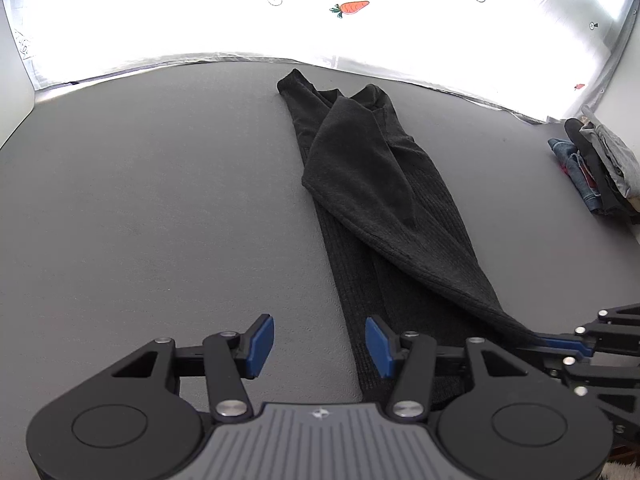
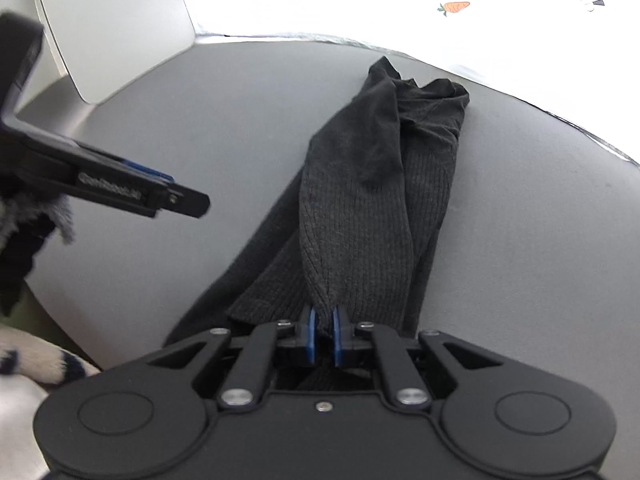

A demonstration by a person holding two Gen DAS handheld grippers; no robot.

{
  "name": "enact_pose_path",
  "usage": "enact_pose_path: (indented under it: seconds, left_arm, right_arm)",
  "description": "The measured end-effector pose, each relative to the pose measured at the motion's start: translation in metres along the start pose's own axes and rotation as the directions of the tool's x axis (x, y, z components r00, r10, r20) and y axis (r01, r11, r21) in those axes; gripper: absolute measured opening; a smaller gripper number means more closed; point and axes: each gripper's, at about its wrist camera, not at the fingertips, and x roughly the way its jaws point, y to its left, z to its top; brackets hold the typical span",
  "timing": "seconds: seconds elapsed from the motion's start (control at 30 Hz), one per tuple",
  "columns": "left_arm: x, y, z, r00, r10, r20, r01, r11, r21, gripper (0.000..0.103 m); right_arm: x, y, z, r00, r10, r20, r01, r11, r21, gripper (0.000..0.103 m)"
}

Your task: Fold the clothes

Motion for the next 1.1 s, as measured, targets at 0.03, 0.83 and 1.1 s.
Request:
enact_pose_path:
  seconds: [0.03,0.83,1.1]
  left_arm:
    - [-0.001,0.002,0.0,1.0,-0.004,0.003,0.004,1.0,-0.006,0.053]
    - [0.028,-0.009,0.009,0.998,-0.013,-0.058,0.014,1.0,0.014,0.062]
    - [0.045,-0.013,0.016,0.995,-0.001,-0.098,0.004,1.0,0.026,0.063]
  right_arm:
    - [-0.007,-0.001,0.001,1.0,0.027,0.002,-0.027,1.0,0.004,0.009]
    - [0.04,-0.044,-0.004,0.994,0.065,-0.083,-0.043,0.968,0.247,0.043]
    - [0.019,-0.024,-0.009,0.995,-0.002,-0.097,0.014,0.992,0.122,0.005]
